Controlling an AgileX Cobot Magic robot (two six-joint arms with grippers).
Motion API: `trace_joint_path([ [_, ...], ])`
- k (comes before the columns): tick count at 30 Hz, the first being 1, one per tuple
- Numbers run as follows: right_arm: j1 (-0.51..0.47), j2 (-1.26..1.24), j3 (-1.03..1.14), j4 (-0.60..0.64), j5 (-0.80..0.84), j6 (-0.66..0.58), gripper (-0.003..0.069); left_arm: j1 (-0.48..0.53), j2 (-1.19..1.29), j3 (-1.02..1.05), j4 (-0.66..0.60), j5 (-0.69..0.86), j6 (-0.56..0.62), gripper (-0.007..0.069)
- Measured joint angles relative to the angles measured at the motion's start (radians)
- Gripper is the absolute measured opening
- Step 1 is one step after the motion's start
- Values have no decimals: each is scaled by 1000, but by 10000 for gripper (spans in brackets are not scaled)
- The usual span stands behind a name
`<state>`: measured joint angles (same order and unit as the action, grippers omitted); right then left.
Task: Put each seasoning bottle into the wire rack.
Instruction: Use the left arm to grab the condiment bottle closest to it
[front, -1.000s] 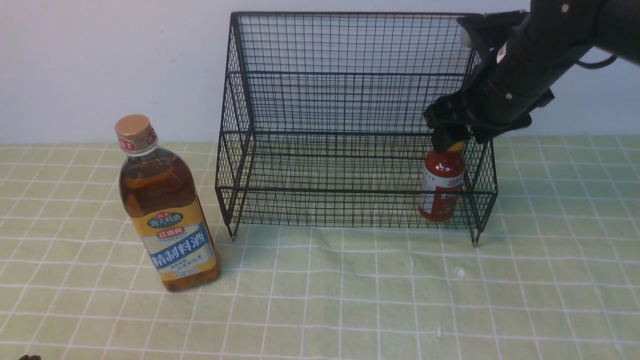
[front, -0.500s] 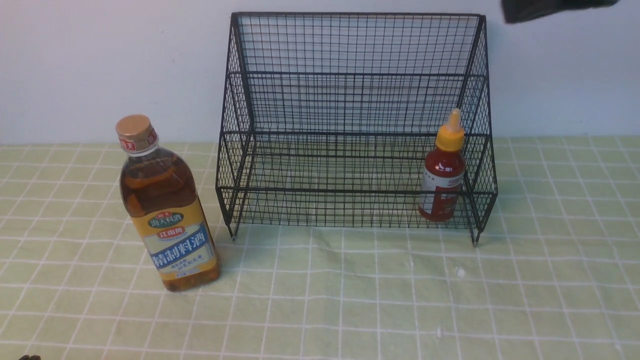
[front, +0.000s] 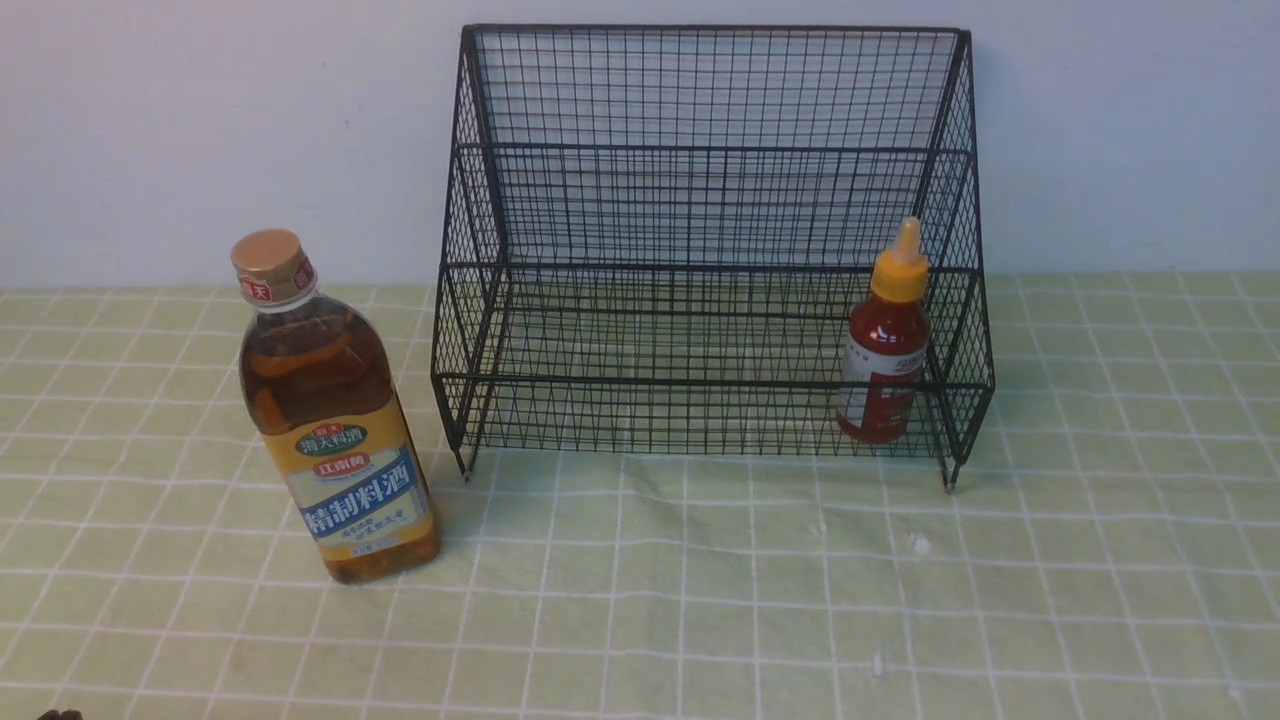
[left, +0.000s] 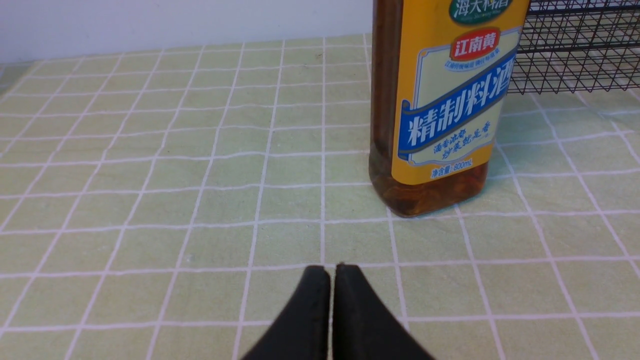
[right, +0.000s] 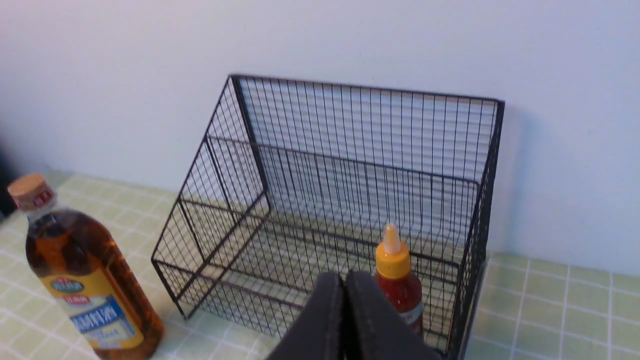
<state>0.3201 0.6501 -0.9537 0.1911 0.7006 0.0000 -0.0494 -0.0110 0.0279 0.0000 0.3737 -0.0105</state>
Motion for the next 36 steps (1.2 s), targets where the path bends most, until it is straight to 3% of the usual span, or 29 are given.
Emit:
trace_joint_path([
  [5,0,-130,149,7,-84,-20,-15,0,0,0,0,0,0,-6],
  [16,-8,-237,355,-159,-270,-84,-15,0,0,0,0,0,0,-6],
  [22,-173,-358,597,-191,-404,-86,-15,0,0,0,0,0,0,-6],
  [27,-300,-489,850,-198,-409,-86,-15,0,0,0,0,0,0,-6],
  [31,-328,-626,976,-191,-373,-86,-15,0,0,0,0,0,0,-6],
  [36,-332,-659,976,-185,-325,-84,-15,0,0,0,0,0,0,-6],
])
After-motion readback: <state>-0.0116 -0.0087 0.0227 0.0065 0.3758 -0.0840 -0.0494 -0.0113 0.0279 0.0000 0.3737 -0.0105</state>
